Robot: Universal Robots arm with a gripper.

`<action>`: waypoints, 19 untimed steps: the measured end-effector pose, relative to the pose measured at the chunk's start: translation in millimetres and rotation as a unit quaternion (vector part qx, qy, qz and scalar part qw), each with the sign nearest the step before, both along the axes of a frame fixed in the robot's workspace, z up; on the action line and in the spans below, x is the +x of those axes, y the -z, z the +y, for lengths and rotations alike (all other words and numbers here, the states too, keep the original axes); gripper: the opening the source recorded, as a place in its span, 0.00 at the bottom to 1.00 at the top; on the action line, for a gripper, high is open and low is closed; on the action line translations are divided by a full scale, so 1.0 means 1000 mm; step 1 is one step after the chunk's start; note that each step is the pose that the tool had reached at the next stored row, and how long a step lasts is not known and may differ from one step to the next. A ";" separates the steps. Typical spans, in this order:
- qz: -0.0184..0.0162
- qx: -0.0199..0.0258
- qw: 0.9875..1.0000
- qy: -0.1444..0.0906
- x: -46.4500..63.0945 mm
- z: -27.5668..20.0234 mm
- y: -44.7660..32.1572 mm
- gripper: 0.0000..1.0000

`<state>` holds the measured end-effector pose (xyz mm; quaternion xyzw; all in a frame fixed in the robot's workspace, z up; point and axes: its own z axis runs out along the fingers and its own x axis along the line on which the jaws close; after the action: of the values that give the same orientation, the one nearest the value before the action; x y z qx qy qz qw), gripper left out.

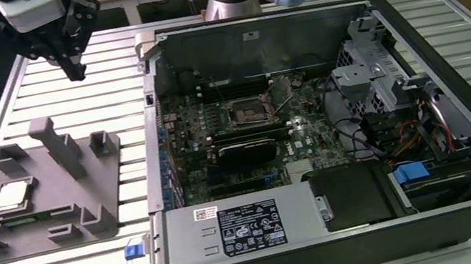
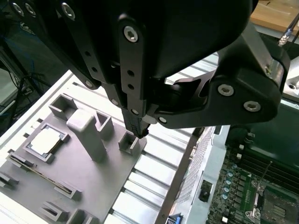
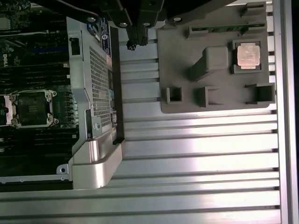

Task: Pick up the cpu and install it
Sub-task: 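Reach for the cpu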

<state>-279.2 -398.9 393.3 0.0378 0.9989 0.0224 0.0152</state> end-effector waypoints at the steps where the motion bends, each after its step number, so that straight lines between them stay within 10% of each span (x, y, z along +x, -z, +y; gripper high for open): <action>1: 0.000 0.000 1.000 0.000 -0.002 0.0000 0.0000 0.11; 19: 0.000 0.000 1.000 0.000 -0.037 0.0000 0.0008 0.11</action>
<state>-316.5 -398.9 392.4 0.0378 0.9989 0.0224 0.0152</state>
